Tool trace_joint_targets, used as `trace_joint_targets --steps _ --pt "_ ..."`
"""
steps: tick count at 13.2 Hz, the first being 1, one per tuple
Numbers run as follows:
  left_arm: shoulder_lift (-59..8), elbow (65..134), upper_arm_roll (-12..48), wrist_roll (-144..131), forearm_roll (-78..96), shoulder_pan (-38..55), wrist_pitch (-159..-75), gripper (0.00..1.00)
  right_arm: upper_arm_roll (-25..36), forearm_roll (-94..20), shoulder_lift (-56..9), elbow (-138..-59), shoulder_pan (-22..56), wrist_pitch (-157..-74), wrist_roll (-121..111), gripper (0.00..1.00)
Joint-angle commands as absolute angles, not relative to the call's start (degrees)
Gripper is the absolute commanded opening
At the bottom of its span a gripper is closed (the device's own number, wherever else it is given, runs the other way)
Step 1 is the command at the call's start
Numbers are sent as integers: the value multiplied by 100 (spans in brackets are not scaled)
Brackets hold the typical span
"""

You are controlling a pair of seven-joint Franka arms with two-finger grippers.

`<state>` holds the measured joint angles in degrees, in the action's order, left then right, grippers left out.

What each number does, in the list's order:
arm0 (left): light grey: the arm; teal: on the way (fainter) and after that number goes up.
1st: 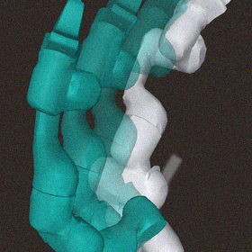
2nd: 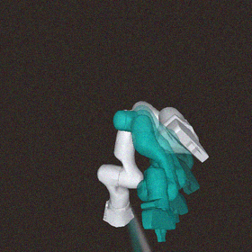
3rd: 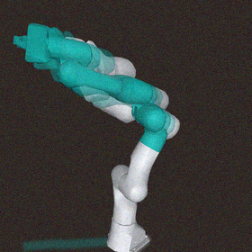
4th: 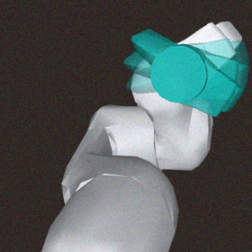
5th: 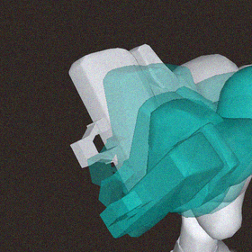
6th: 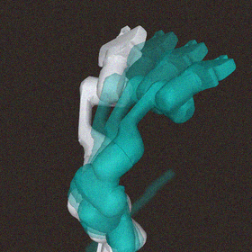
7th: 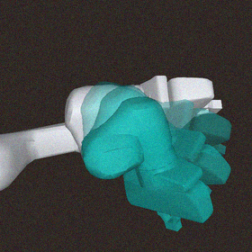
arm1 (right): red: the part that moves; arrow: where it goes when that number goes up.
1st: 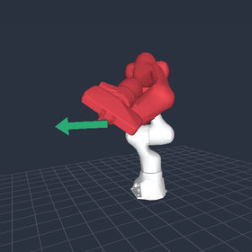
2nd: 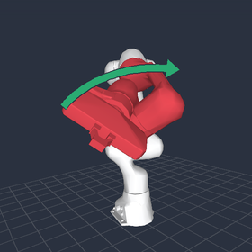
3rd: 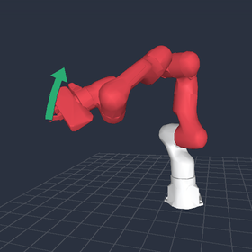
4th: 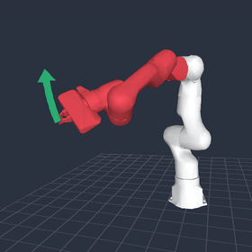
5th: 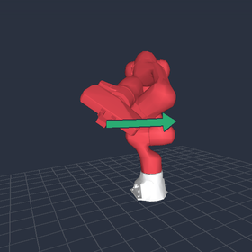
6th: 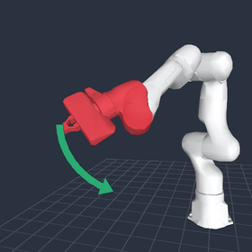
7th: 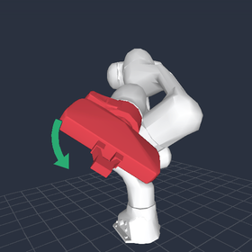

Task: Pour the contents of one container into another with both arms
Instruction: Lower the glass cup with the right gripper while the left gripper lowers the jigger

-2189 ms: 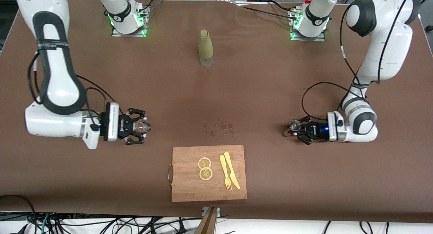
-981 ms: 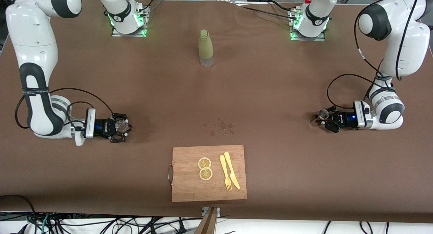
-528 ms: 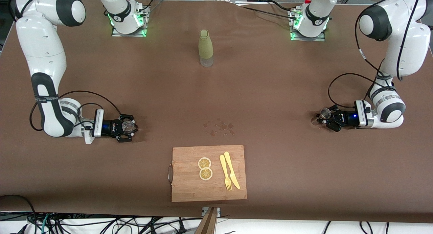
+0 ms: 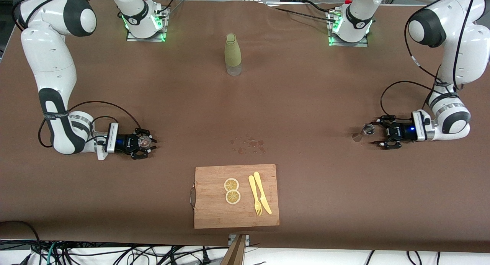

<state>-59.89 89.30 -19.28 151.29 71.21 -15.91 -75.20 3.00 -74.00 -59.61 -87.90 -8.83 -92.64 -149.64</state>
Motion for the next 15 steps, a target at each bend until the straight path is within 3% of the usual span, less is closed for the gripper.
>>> trace_joint_targets --steps 1,5,10,12,15 --pt "-5775 8667 -2301 13936 6576 -1582 -7515 100 264 -7471 -6003 -8789 -949 -9176 -15065 100" --pt "-5196 8473 -2628 10943 5496 -1538 -7488 100 395 -7313 -5950 -8789 -1116 -9176 -14828 100" --pt "-3774 8429 -2575 6819 3817 -1214 -7515 100 939 -6664 -5582 -8780 -1116 -9019 -13951 100" --pt "-3351 8411 -2366 5727 3517 -1178 -7523 100 1159 -6207 -5240 -8780 -1099 -8878 -13258 100" --pt "-2736 7789 -1594 4128 2324 -1178 -7523 100 1257 -5329 -4573 -8780 -1090 -8737 -11756 100"
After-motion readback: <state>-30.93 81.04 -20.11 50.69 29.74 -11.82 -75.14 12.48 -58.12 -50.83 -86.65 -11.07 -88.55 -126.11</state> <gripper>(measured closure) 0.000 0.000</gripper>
